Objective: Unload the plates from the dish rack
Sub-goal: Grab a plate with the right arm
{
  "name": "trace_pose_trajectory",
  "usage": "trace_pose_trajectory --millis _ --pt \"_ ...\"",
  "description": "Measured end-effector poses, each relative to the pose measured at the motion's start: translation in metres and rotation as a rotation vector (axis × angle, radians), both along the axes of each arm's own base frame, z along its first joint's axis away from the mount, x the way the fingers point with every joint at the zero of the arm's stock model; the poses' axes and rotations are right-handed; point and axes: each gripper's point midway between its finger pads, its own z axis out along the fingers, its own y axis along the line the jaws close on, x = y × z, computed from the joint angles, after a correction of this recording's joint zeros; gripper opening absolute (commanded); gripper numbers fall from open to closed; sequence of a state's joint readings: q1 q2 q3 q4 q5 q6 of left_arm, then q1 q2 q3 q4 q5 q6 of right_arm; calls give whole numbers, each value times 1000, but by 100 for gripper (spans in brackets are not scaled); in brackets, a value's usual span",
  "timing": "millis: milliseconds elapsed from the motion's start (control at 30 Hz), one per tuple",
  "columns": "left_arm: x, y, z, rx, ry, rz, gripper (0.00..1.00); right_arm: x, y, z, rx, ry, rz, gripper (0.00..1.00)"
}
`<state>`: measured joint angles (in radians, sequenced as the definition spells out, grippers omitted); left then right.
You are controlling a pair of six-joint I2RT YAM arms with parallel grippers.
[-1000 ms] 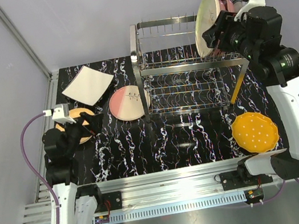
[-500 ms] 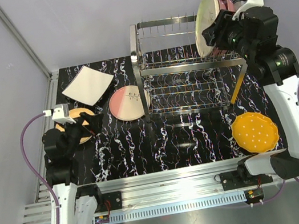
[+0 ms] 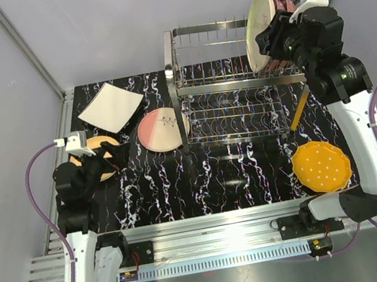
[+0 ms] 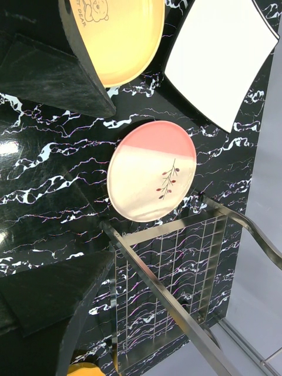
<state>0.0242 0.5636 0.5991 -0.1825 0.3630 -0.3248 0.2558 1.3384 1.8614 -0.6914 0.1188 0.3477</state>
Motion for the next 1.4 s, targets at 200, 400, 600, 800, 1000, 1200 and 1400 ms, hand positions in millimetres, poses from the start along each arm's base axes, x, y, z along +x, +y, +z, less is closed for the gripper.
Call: trace_pose_trajectory --millis 200,400,600,800,1000,1200,1400 --pt "0 0 0 0 1 2 99 3 -2 0 -25 -14 -24 49" --pt "0 0 -1 0 3 3 99 7 -2 -1 -56 -23 -47 49" --pt "0 1 -1 1 2 5 99 12 -2 -3 -90 -27 -85 47" --pt "0 1 0 1 2 5 99 15 -6 -5 -109 -25 -115 37" --pt "-1 1 1 1 -2 8 99 20 -8 -10 -126 -15 -133 24" --pt "-1 1 1 1 -4 9 99 19 -11 -11 -156 -16 -137 3" --pt "-1 2 1 1 -4 9 99 19 -11 -10 -160 -16 -138 0"
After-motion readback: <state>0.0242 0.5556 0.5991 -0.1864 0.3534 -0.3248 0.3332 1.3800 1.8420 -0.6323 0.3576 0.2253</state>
